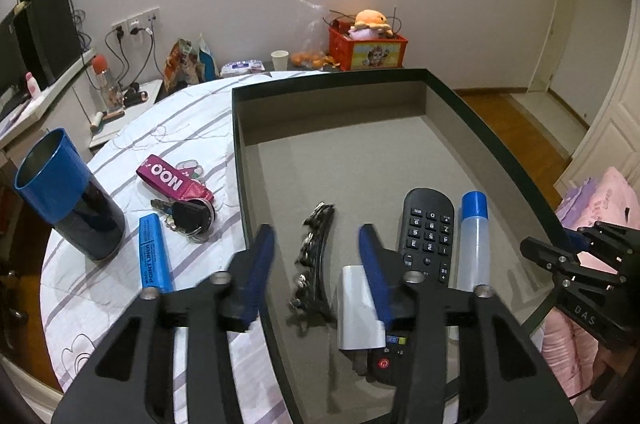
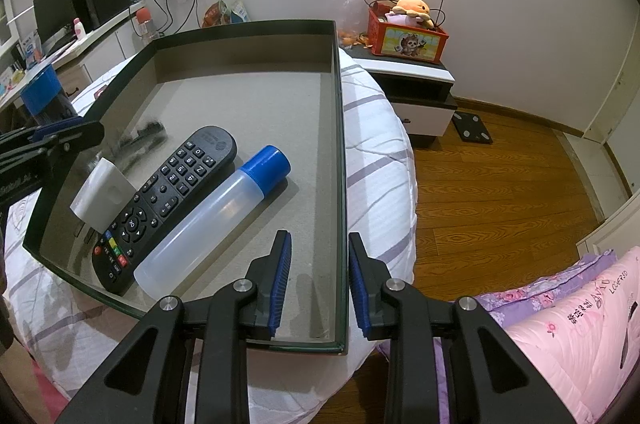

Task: Organize rigid objects
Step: 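Lift the black hair clip with the left tool into the box and release, then move the left tool to the blue POINT LINER highlighter and grasp it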

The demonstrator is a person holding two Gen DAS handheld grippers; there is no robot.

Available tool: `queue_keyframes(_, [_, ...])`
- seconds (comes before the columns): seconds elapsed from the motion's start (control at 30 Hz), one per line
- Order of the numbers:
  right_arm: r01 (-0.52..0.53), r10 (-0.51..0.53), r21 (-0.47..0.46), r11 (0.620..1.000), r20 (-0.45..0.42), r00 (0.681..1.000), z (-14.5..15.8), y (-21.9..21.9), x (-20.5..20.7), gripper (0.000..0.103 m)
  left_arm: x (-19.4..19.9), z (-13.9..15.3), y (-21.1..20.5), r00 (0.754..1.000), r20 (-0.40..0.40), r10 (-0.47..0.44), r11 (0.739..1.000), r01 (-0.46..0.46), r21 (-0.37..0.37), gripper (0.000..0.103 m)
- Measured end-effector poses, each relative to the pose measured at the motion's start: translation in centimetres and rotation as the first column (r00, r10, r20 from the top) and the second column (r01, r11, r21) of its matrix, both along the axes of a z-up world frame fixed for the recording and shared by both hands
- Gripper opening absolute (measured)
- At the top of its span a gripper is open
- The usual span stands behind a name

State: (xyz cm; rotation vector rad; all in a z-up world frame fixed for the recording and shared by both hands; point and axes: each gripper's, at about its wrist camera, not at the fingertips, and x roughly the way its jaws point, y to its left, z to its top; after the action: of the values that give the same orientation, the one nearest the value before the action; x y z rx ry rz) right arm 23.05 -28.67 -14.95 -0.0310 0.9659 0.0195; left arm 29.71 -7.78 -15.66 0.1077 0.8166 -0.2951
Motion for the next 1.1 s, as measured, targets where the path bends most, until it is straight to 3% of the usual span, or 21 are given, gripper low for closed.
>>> queue_keyframes(0.17, [-0.002,0.002,-0.001,1.0,-0.002,1.0,0.0,0.1,0.0,0.029,-0.9,0.5,1.0,1.0,0.012,0.009,1.0,-0.009,-0.019,0.052])
queue_keyframes(0.33, [-0.002,0.002,-0.002,1.0,-0.004,1.0,-0.1,0.2,0.0,0.029,-2.9,1.7,2.9,0.998,0.057,0.028,0.999,-0.026,-0.032,0.069])
queue_keyframes(0.53, [0.0,0.0,-0.004,1.0,-0.007,1.0,-0.2,0.1,-0.1,0.029,-5.1,2.6,6.1,0.992,0.089,0.09,0.995,-0.086,-0.044,0.075])
queue_keyframes(0.83, [0.005,-0.005,-0.004,1.0,-0.012,1.0,-0.2,-0.1,0.0,0.029,-7.1,1.3,10.2,0.98,0.076,0.182,0.983,-0.179,-0.044,0.093])
queue_keyframes(1.1, [0.01,-0.01,-0.001,1.0,-0.018,1.0,-0.2,-0.2,0.0,0.029,-8.3,-0.3,13.0,0.971,0.037,0.238,0.97,-0.236,-0.06,0.096])
